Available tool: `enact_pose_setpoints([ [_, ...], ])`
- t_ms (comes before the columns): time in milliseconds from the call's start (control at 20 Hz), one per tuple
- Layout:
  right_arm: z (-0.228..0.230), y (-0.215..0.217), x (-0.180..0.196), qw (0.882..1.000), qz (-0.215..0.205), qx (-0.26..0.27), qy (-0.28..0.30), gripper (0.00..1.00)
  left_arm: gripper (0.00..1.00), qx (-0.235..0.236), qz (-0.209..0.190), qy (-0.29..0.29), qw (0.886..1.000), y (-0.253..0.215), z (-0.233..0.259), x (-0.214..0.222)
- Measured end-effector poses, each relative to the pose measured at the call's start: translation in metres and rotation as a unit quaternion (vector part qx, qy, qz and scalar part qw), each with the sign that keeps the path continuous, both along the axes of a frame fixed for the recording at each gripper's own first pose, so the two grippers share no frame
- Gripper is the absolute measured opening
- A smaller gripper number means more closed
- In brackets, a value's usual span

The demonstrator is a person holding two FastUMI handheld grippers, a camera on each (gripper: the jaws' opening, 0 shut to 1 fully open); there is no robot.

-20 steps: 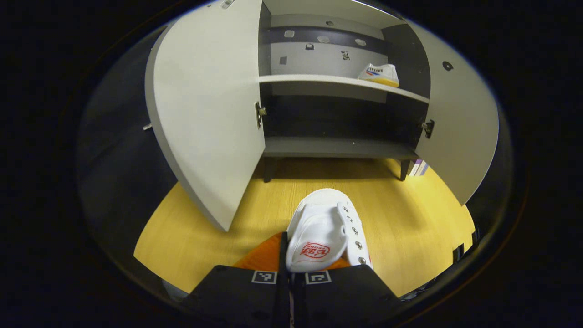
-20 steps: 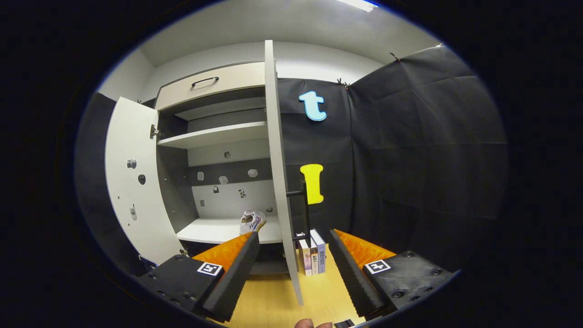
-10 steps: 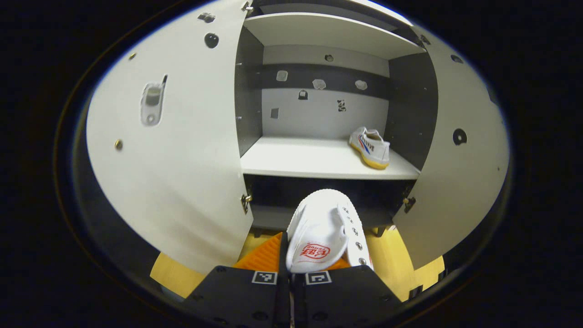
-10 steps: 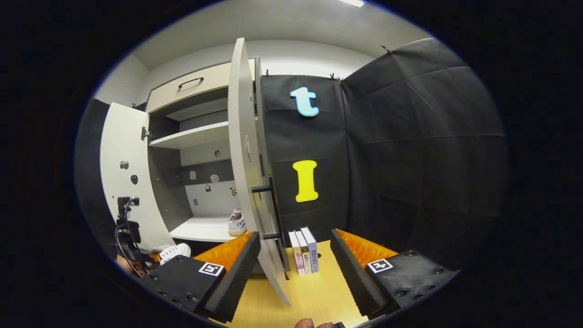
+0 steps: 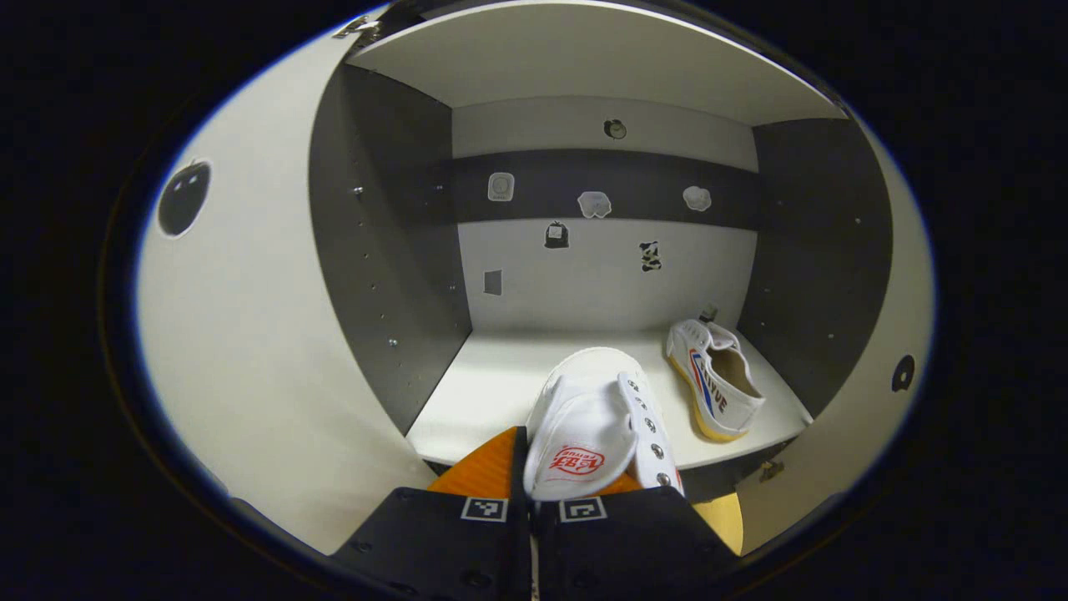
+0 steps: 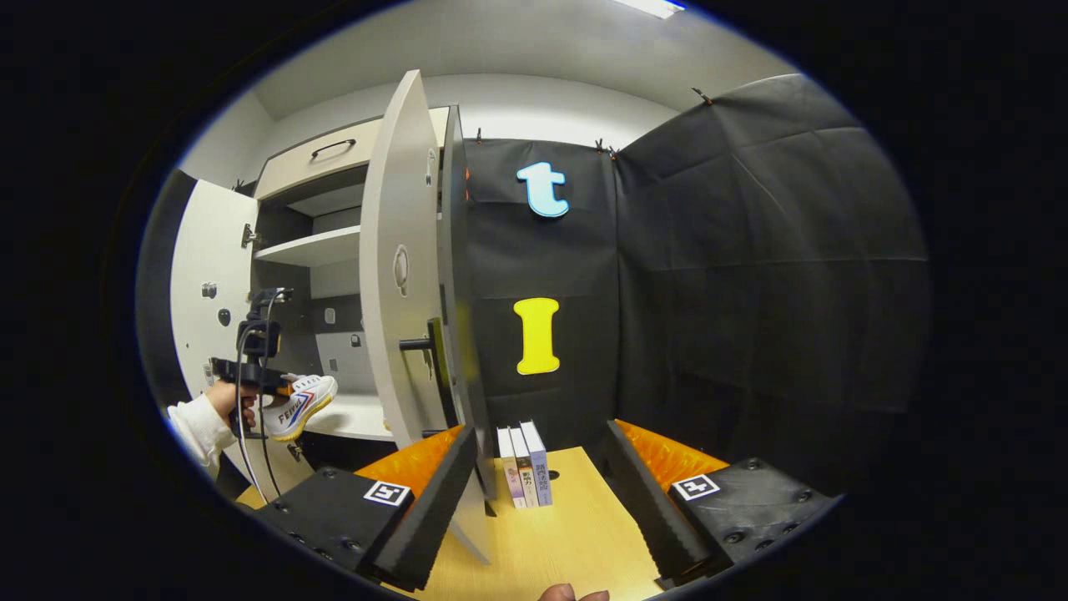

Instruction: Grab one shoe with the right hand and put it into the shoe cabinet, grab the other shoe with the left hand and put it into the shoe cabinet; then close the right door with the right hand and the left door with the left hand.

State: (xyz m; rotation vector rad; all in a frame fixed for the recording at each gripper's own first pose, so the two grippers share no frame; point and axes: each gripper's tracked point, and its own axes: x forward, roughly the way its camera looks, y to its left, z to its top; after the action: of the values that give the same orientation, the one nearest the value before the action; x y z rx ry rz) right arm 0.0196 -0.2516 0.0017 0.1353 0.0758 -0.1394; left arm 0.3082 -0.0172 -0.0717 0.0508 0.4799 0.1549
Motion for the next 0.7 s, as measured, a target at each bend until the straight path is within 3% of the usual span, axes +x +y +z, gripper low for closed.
enact_pose_setpoints([
  [400,-0.014,-0.036,0.011,1.000,-0.012,-0.007,0.012,0.98,0.08,0.033,0.030,0.017,0.999,0.012,-0.026,0.130],
  [700,-0.018,-0.063,0.009,0.999,-0.041,-0.008,0.019,0.98,0.08,0.048,0.041,0.062,0.996,0.018,-0.063,0.167],
])
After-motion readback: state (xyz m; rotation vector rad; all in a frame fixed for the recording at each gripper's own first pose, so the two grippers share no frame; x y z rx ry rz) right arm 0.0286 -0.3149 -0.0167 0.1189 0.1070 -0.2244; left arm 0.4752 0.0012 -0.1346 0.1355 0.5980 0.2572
